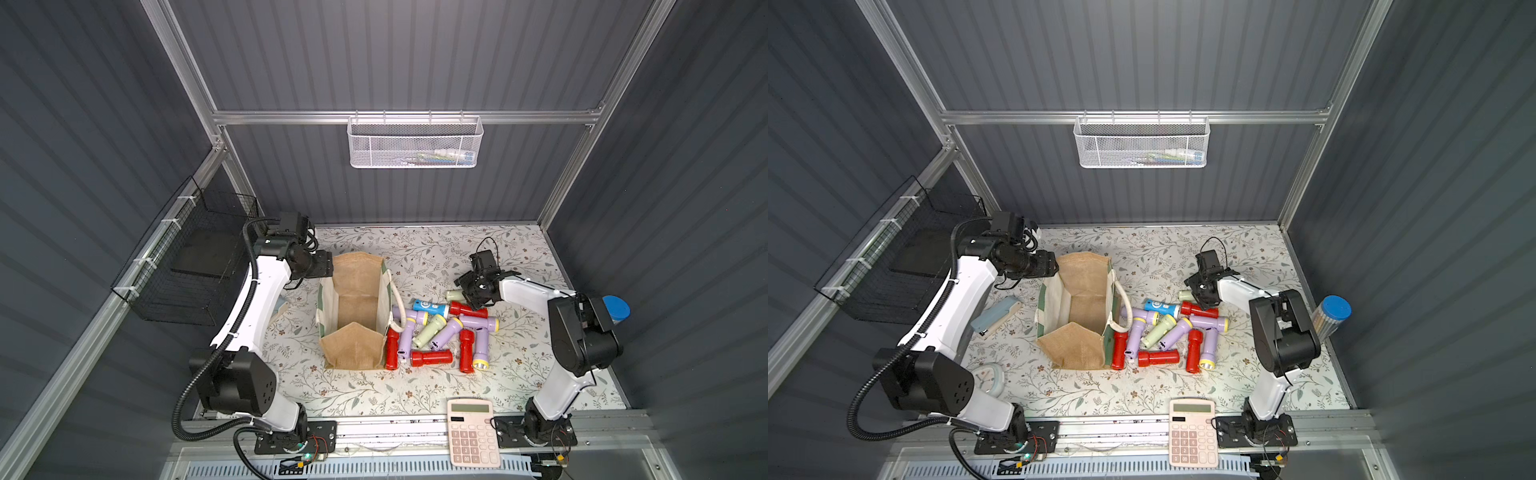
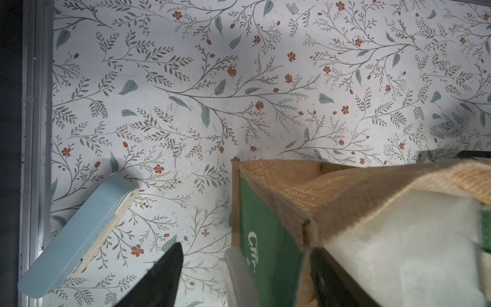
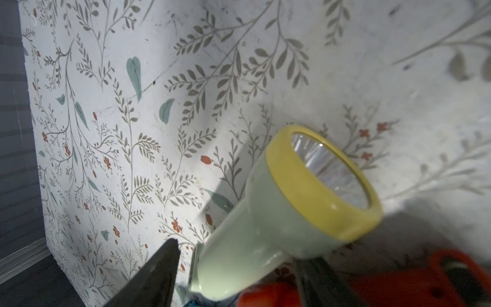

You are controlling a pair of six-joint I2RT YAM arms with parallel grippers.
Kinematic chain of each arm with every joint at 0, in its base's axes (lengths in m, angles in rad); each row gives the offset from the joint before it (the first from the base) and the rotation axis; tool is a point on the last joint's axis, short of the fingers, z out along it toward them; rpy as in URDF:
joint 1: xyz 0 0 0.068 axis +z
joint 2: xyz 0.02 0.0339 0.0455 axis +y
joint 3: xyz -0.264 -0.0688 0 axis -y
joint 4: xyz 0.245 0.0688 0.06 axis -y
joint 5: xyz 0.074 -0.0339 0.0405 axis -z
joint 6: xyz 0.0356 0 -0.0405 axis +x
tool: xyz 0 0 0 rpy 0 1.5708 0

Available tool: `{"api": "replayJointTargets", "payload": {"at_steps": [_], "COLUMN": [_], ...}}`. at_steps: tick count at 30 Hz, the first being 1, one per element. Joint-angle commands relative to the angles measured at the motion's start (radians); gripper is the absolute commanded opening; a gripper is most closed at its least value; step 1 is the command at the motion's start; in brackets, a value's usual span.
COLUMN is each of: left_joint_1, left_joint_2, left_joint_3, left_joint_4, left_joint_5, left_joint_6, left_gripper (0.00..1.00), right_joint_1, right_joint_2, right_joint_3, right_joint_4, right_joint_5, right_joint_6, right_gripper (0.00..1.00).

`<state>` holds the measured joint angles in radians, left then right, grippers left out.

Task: Put the flashlights into the tote bags
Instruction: Pick up the flashlight from the center of the board.

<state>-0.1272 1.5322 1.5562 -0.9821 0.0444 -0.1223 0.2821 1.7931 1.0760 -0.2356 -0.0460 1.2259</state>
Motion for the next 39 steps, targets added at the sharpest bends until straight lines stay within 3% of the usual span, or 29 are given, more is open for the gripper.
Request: {"api": "replayJointTargets", "payload": {"at_steps": [1, 11, 17, 23, 34, 39], "left_joint_1": [0.012, 0.021, 0.024, 0.029, 0.034, 0.037], "left_joint_2": [0.011, 0.029, 0.03, 0.026, 0.02, 0.019], "left_joint_3": [-0.007, -0.015, -0.013, -0.016, -0.016, -0.018], "left_joint_4": [0.005, 0.014, 0.015, 0.017, 0.022, 0.025], "left_joint_5": [0.015, 0.017, 0.017, 0.013, 0.016, 0.016], "left_joint_6": [0.018, 0.015, 0.012, 0.01, 0.009, 0.009], "left_gripper": [0.75, 0.74, 0.73, 0.73, 0.73, 0.72], "right_joint_1": [-0.001, -0.006, -0.036, -0.04, -0.044, -0.044], "right_joint_2": [0.034, 0.111, 0.192, 0.213, 0.25, 0.255], "right_joint_3": [0.05, 0.098, 0.2, 0.228, 0.234, 0.248], "right_joint_4": [-0.026, -0.05, -0.114, -0.148, -0.229, -0.243], "right_joint_5": [0.006, 0.018, -0.062, -0.06, -0.004, 0.046], "right_joint_6": [-0.023, -0.098, -0.243, -0.333, -0.454, -0.489], "right_gripper": [0.7, 0.66, 0.63, 0.62, 0.53, 0.43]}}
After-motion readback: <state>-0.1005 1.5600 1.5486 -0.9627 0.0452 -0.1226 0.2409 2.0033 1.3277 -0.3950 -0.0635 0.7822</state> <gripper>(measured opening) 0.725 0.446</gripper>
